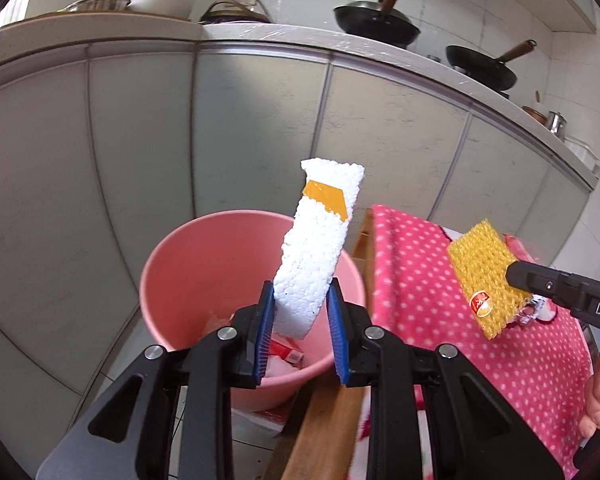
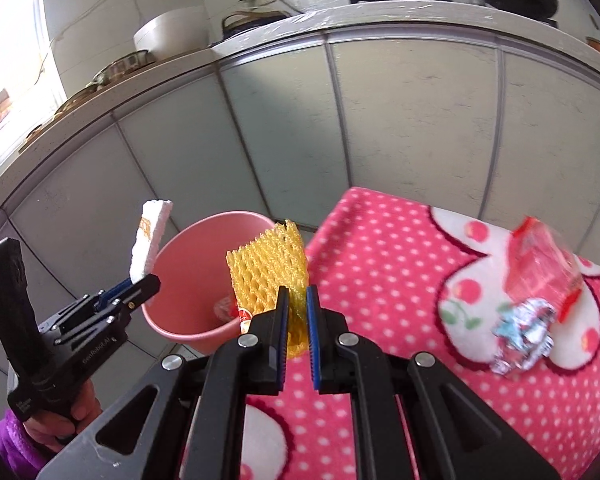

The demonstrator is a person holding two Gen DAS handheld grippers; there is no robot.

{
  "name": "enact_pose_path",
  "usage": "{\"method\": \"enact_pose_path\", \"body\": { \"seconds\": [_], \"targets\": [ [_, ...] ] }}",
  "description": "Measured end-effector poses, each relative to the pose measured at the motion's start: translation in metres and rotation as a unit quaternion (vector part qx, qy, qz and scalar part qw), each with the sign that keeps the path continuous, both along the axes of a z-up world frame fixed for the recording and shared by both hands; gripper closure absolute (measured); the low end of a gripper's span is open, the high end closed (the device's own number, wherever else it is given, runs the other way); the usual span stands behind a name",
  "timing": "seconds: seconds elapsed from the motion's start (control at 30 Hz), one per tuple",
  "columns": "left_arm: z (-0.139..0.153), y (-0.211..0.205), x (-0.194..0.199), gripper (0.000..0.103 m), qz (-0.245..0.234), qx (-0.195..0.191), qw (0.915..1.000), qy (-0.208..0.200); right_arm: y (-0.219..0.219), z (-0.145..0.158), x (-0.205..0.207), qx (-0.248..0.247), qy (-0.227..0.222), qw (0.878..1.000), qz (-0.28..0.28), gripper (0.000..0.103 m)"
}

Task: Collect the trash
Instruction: 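Carry the foam strip and yellow mesh sleeve over the pink bucket with both tools, then open both tools to drop the foam strip and mesh sleeve into the bucket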

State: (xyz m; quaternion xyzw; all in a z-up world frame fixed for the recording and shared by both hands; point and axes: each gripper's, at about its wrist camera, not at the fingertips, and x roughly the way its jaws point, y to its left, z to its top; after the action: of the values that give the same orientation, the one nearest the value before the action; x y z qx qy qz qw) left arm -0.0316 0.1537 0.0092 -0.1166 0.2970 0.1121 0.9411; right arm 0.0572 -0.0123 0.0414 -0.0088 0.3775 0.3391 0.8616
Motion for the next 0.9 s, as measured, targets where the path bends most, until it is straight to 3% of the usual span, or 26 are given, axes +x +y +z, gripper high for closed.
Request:
{"method": "enact_pose_path", "body": {
  "seconds": [0.47,0.9],
  "targets": [
    [-0.033,0.029,0.013,0.077,0.026,-0.013,0.9986,0.043,0.088,-0.027,0.027,-0.012,0.028,0.999,0.035,0.094],
    [-0.046,0.044,0.033,0.076,0.033,-0.047,0.9962,0.065,0.105,-0.051,0.041,-0.024,0.044,0.998,0.030,0.089]
  ]
}}
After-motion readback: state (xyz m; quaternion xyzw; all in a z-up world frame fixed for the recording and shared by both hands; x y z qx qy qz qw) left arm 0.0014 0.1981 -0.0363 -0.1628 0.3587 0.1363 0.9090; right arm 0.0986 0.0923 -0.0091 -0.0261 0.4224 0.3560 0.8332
